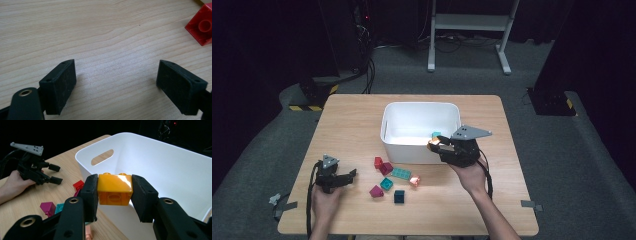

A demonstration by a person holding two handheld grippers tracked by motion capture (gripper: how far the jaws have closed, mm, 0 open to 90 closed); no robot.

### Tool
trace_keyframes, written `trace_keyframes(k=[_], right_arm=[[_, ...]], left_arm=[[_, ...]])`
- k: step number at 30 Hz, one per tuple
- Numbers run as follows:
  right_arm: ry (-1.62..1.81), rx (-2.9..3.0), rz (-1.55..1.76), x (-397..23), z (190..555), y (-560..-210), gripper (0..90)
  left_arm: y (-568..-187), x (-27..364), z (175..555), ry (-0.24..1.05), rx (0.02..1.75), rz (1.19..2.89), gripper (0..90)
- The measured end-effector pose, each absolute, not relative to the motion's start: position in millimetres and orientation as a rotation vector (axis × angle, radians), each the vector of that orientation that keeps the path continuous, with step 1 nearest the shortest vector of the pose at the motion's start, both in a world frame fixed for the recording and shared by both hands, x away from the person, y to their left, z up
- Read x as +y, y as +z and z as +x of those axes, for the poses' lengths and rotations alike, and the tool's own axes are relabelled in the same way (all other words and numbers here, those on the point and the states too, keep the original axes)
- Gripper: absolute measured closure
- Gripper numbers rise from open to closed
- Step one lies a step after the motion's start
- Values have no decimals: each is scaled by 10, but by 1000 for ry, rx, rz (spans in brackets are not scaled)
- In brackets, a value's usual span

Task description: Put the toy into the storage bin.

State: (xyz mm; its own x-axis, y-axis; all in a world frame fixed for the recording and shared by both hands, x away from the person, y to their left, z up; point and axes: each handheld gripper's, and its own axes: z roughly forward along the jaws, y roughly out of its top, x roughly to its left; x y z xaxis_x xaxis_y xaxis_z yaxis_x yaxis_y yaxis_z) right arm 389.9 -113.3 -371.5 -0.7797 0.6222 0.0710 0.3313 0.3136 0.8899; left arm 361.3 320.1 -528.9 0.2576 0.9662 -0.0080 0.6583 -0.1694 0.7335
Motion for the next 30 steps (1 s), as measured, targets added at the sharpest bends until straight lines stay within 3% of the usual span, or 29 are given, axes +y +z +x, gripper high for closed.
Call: trace_keyframes(k=[30], right_arm=[[1367, 2254, 988, -1186, 4380, -3603, 585]], left_arm=[[-5289, 3202, 3613, 634, 1470, 1910, 164]])
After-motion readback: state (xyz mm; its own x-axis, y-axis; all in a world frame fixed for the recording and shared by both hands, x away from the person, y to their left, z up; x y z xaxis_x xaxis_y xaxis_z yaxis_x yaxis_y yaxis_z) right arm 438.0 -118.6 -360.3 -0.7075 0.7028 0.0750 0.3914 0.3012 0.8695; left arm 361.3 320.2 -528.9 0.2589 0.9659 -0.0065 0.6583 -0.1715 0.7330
